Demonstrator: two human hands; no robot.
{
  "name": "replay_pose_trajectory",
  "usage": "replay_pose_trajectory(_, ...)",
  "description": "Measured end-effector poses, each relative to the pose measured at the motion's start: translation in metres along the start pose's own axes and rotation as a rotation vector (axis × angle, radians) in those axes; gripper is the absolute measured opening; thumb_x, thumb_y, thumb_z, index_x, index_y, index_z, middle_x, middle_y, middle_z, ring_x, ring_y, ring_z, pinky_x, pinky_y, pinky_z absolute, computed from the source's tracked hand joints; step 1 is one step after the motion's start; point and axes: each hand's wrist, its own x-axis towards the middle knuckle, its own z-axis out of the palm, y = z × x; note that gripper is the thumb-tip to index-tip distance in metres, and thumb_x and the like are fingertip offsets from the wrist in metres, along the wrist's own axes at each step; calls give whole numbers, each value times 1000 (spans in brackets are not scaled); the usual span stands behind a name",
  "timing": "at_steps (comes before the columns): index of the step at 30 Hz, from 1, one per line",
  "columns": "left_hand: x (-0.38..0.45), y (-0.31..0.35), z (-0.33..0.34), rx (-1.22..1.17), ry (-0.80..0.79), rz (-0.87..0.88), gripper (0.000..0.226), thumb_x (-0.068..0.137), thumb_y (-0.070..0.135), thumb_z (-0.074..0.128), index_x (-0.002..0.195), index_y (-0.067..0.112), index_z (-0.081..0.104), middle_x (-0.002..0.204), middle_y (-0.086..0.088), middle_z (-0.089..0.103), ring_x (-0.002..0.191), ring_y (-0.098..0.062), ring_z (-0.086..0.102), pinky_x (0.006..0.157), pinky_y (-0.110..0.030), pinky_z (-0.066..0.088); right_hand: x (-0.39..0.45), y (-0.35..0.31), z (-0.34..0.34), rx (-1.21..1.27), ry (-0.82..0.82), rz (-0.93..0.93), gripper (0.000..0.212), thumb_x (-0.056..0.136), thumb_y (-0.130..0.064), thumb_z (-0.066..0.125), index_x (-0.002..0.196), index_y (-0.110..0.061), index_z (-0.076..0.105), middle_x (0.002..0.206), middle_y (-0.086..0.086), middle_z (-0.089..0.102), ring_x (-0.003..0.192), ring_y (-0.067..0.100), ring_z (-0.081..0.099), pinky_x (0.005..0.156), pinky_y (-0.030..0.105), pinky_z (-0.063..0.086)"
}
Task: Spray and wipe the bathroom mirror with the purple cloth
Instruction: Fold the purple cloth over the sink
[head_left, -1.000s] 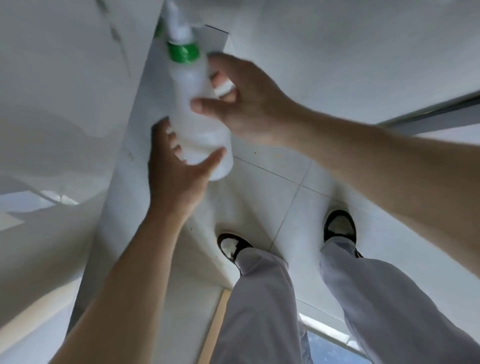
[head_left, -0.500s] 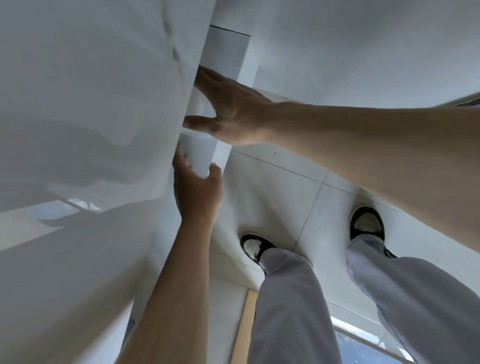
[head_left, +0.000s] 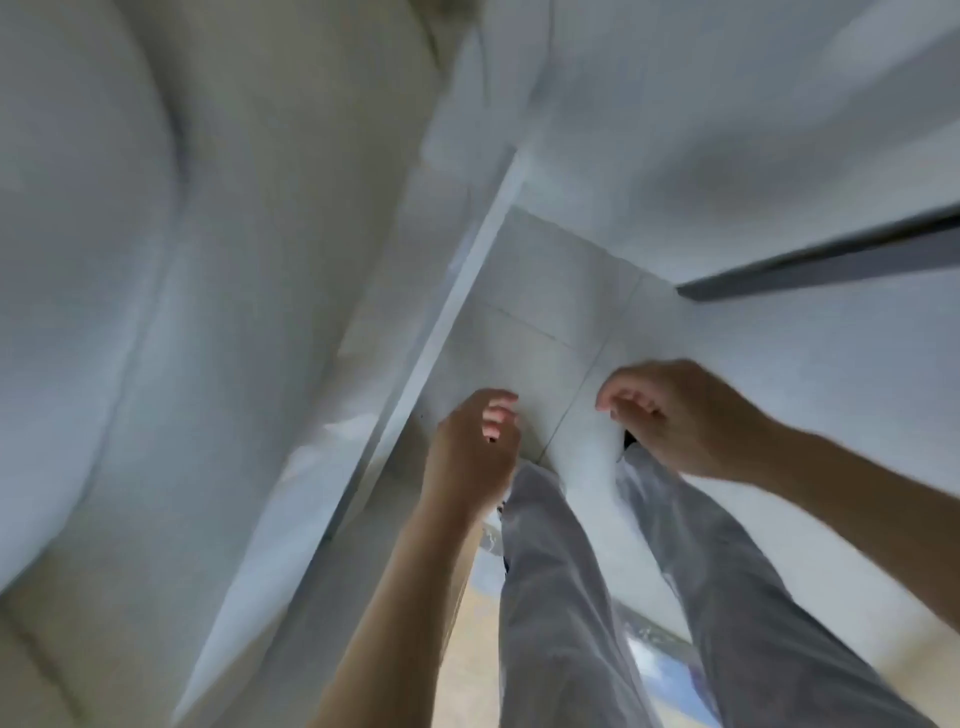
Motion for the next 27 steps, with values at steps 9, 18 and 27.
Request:
replay_pose_trajectory(9,-131,123,-130,-91,145,179,22,102,22,58,112,39,68,100,21,70,94,6,66,91,-18,53,-63,-151,-86,-43,-54,-195,16,96,-18,55,93,-19,71,88,-9,73,81,8,67,77,32,55)
replay_pose_trajectory(18,-193,109,-181,-431,358,72,25,81,33,53,97,42,70,92,18,75,89,-4,70,84,-23,54,-29,-287,-168,-193,-33,-191,15,101,-24,57,109,-24,70,100,-14,70,89,3,66,79,20,51)
replay_pose_trajectory(27,-179,83,-258,-341,436,68,31,97,12,59,102,42,67,95,17,72,95,1,63,85,-13,49,7,-381,-144,-339,-168,-243,24,101,-41,54,122,-32,61,111,-16,64,94,1,62,86,21,51)
